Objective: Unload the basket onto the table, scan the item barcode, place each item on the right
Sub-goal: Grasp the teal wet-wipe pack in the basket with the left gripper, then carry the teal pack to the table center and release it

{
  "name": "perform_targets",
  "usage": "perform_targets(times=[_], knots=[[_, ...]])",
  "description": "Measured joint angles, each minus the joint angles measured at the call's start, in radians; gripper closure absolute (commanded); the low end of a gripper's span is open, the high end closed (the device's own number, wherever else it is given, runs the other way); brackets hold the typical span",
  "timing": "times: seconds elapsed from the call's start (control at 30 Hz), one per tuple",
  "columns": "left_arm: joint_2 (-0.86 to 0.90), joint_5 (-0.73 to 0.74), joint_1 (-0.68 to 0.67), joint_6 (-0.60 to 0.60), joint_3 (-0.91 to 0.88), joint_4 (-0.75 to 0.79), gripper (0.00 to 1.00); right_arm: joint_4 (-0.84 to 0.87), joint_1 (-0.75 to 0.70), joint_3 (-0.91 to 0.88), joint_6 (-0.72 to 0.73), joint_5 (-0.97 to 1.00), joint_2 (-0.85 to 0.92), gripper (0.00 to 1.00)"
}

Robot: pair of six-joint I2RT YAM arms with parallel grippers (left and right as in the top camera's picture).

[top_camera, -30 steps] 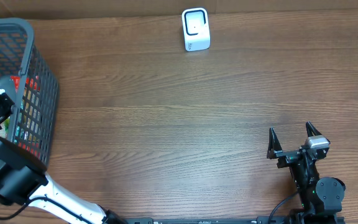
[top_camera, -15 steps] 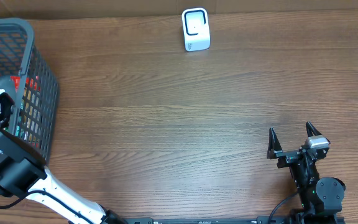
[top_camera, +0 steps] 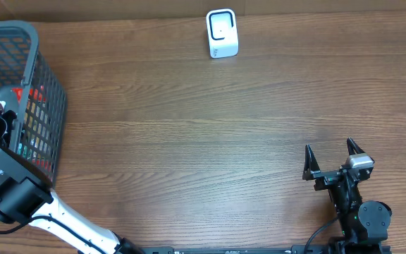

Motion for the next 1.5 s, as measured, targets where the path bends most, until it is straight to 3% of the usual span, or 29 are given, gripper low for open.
perform_targets(times=[0.17,0.37,0.57,0.8,1.03,1.27,1.5], knots=[[0.0,-0.008,0.0,-0.024,0.044,-0.079,0.96,-0.001,0.0,0.0,0.0,0.0,0.0,0.0],[-0.019,0.002,-0.02,-0.093,0.243,-0.164,0.96,-0.001,0.0,0.0,0.0,0.0,0.0,0.0],[-0.198,0.018,-0.096,-0.144,0.394,-0.184,0.96,0.0,0.0,0.0,0.001,0.0,0.0,0.0],[-0.486,0.021,-0.292,-0.163,0.443,-0.167,0.96,0.0,0.0,0.0,0.0,0.0,0.0,0.0],[-0.573,0.032,-0.577,-0.163,0.448,-0.251,0.96,-0.001,0.0,0.0,0.0,-0.001,0.0,0.0],[-0.507,0.066,-0.868,-0.163,0.302,-0.337,0.96,-0.001,0.0,0.0,0.0,0.0,0.0,0.0],[-0.433,0.089,-1.097,-0.203,-0.084,-0.172,0.96,0.0,0.0,0.0,0.001,0.0,0.0,0.0]])
